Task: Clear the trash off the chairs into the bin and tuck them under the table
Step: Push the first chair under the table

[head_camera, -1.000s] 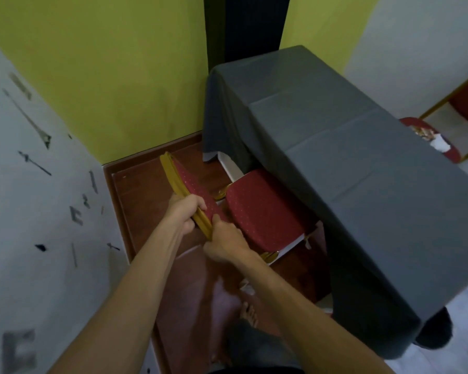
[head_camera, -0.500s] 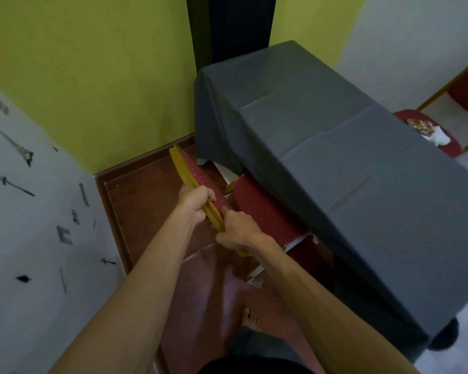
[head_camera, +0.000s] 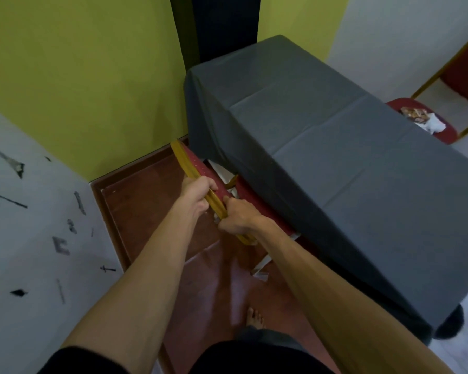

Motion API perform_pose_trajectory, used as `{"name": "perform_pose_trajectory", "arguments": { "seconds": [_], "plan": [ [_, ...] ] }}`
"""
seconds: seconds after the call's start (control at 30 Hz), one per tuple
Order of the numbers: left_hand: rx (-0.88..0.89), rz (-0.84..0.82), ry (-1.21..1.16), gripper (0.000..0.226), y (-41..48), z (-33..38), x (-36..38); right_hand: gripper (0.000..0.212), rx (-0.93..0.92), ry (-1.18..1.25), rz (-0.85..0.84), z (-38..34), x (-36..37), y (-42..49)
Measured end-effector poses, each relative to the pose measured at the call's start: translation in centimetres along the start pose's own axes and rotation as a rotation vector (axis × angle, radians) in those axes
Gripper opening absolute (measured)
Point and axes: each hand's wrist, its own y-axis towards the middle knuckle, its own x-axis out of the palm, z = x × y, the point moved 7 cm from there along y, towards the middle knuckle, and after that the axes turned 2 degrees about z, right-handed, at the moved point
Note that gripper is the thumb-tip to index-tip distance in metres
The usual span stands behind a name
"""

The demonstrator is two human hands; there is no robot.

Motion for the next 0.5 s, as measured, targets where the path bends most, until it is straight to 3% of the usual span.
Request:
{"name": "perform_pose_trajectory", "arguments": {
  "seconds": [0.23, 0.5],
  "plan": [
    [-0.002, -0.015, -0.035, 0.046, -1.4, -1.2, 0.9, 0.033, -0.009, 0.010, -0.057, 1.5, 0.0, -0.6],
    [-0.028, -0.060, -0.083, 0.066, -1.3, -1.4, 1.1, 0.033, 0.034, 0.025, -0.033, 1.7, -0.1, -0.6]
  ]
}}
